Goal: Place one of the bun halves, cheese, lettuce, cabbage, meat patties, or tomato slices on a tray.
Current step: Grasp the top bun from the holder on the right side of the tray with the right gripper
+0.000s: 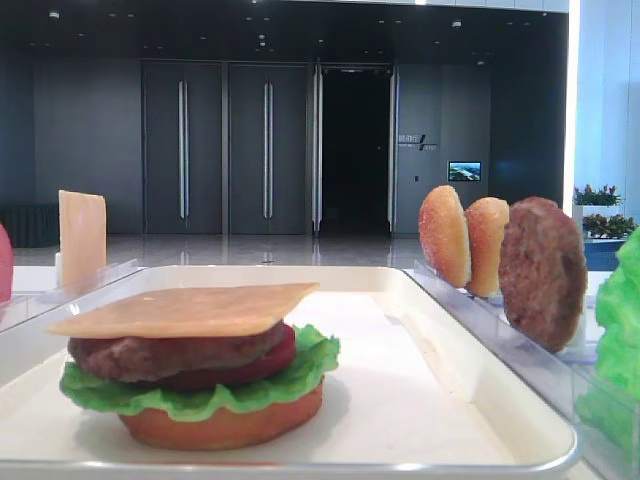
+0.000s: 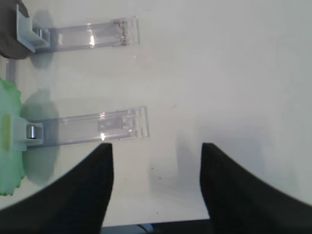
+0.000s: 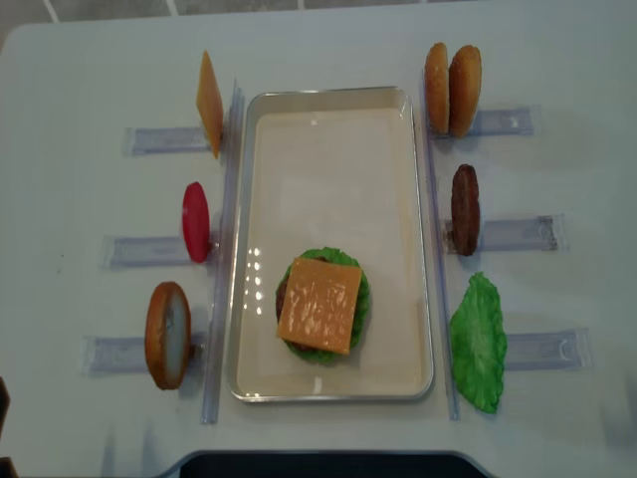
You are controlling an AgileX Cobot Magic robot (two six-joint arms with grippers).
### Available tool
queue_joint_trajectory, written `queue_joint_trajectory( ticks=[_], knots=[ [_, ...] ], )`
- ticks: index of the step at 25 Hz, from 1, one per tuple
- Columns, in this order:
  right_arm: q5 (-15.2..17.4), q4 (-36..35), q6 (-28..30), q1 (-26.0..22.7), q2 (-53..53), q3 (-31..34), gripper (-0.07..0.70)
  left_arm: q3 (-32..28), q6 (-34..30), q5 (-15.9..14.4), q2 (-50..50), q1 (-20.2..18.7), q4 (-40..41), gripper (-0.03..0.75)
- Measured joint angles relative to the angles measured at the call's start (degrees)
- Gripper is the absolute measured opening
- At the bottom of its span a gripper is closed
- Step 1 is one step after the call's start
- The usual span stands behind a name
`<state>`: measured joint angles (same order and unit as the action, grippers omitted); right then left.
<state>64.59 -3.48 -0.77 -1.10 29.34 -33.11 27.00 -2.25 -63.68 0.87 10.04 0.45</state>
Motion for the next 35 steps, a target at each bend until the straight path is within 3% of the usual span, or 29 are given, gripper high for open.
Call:
queue_joint_trajectory(
  ticks=[11,26,35],
  knots=[
    [0.5,-1.7,2.5,0.0,31.0,-18.5,0.409,0.0,0.0,0.0,0.0,0.0,0.0,0.287],
    [2.1,-2.9,4.9,0.0,59.2,-45.9,0.409,0.0,0.0,0.0,0.0,0.0,0.0,0.095],
    [3.3,-4.1,5.1,1.2,71.9,-58.9,0.409,0.0,0.0,0.0,0.0,0.0,0.0,0.011]
  ],
)
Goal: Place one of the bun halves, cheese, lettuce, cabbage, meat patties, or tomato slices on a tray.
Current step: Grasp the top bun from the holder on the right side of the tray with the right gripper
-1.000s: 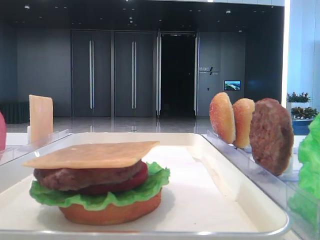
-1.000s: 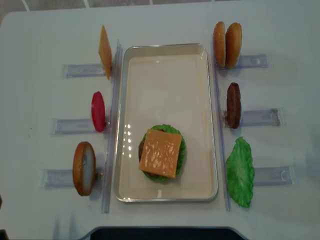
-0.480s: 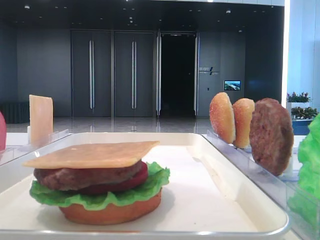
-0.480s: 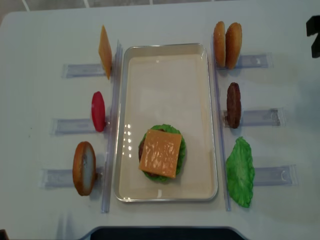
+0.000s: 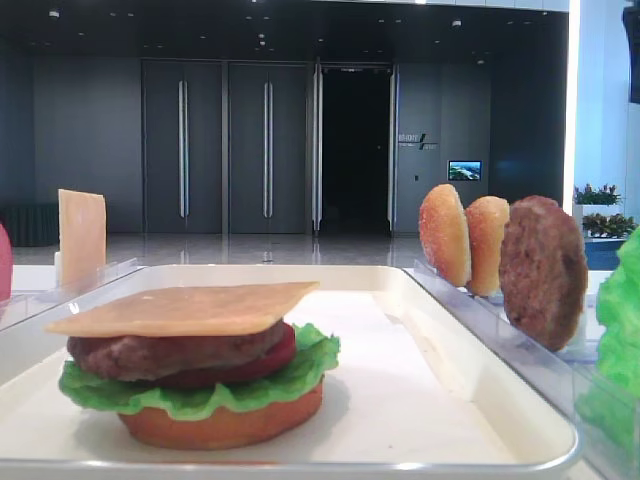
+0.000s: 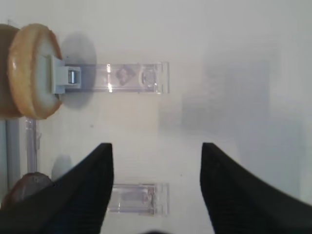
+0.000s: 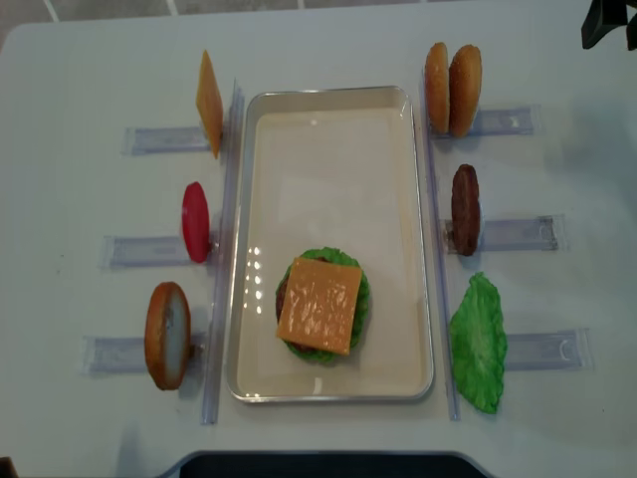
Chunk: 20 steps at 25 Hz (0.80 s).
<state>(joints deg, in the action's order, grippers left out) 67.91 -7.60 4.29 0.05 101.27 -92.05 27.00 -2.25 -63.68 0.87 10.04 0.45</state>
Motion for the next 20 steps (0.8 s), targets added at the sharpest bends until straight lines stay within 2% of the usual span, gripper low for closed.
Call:
queue_joint_trajectory(
  ticks=[7,15,20],
  knots=[
    [1.7,-0.8,0.0,2.0,6.6,-6.7,0.409,0.0,0.0,0.0,0.0,0.0,0.0,0.001],
    [2.0,-0.6,-1.8,3.1,7.3,-7.5,0.409,0.0,0.0,0.0,0.0,0.0,0.0,0.000],
    [2.0,0.3,-5.9,7.1,7.3,-7.8,0.409,0.0,0.0,0.0,0.0,0.0,0.0,0.000]
  ],
)
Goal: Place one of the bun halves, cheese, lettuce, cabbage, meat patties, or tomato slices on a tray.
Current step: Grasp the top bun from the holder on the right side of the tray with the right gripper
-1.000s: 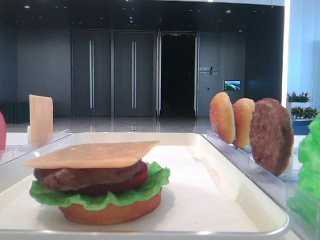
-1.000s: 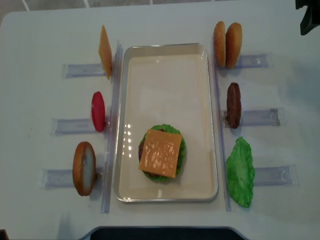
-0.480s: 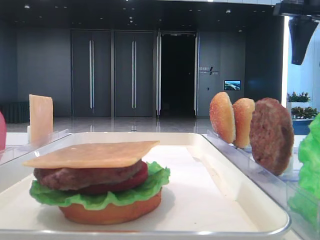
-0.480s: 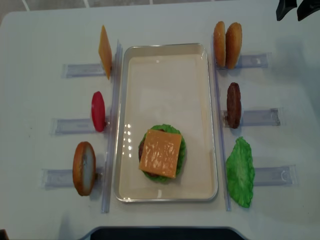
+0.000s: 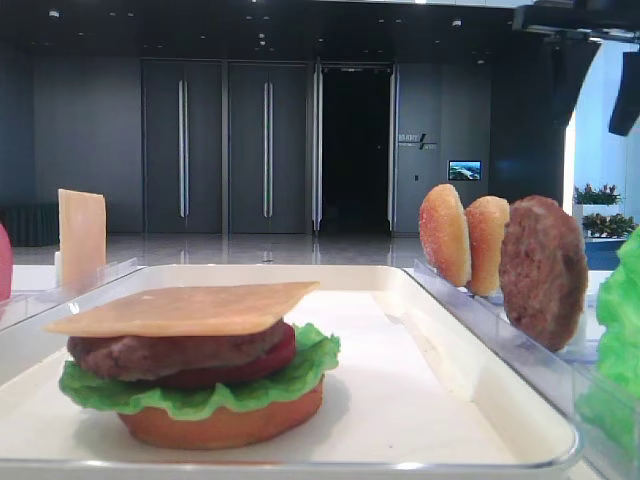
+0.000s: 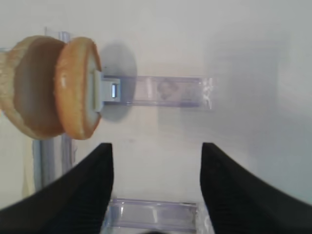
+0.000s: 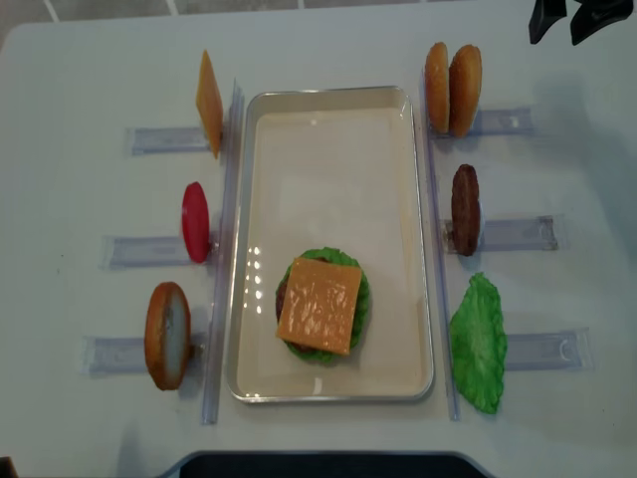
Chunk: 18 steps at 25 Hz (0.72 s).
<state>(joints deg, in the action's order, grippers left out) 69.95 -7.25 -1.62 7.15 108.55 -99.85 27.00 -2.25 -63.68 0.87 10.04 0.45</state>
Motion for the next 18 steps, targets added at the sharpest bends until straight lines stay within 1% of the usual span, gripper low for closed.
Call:
queue_joint_trajectory(
  ticks=[5,11,15,18],
  knots=[
    [0.1,0.3,-5.1,5.6,0.0,-2.0,0.409,0.0,0.0,0.0,0.0,0.0,0.0,0.000],
    [0.1,0.4,-9.3,11.5,0.0,-4.7,0.409,0.0,0.0,0.0,0.0,0.0,0.0,0.000],
    [0.0,0.3,-10.8,14.2,0.1,-4.8,0.409,0.0,0.0,0.0,0.0,0.0,0.0,0.000],
    [-0.9,0.4,-11.0,15.2,0.1,-4.8,0.409,0.0,0.0,0.0,0.0,0.0,0.0,0.000]
  ],
)
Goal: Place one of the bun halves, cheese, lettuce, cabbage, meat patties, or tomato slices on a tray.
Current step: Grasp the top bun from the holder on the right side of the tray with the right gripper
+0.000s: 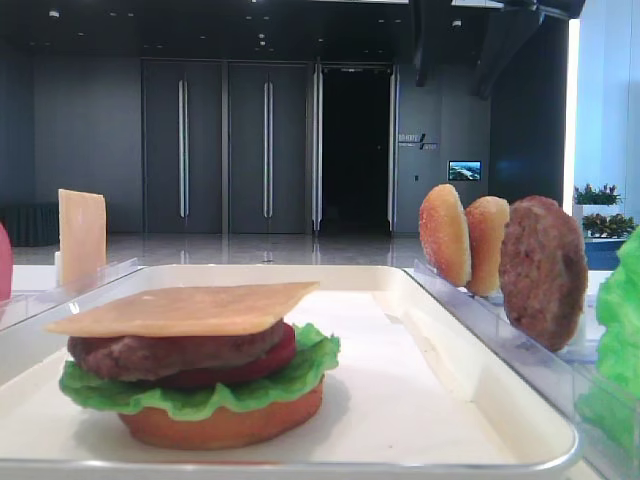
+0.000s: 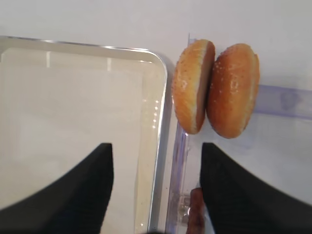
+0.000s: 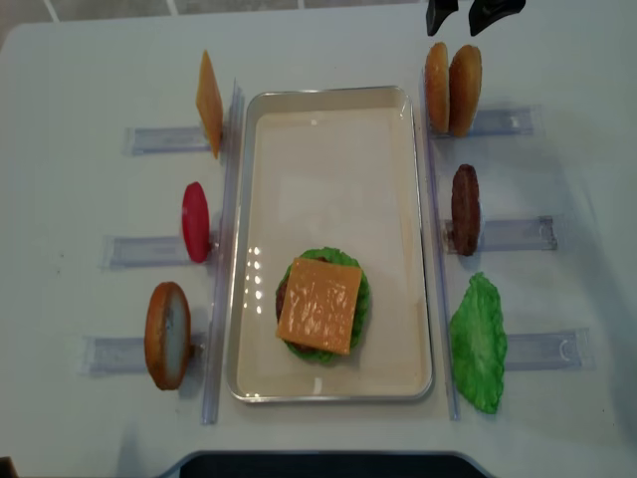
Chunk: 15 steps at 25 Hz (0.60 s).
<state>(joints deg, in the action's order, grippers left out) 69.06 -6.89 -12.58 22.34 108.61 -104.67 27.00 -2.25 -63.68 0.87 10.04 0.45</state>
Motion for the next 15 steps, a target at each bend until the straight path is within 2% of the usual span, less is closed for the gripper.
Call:
queue_joint_trajectory(
  ticks=[6,9,15],
  knots=[
    [-3.9,2.2,-0.1,0.2,0.1,0.0,0.409,0.0,0.0,0.0,0.0,0.0,0.0,0.000],
    [-4.5,3.2,-0.1,-0.2,0.2,0.0,0.418,0.0,0.0,0.0,0.0,0.0,0.0,0.000],
    [-4.8,3.4,-0.1,-0.7,1.8,0.0,0.586,0.0,0.0,0.0,0.0,0.0,0.0,0.000]
  ],
)
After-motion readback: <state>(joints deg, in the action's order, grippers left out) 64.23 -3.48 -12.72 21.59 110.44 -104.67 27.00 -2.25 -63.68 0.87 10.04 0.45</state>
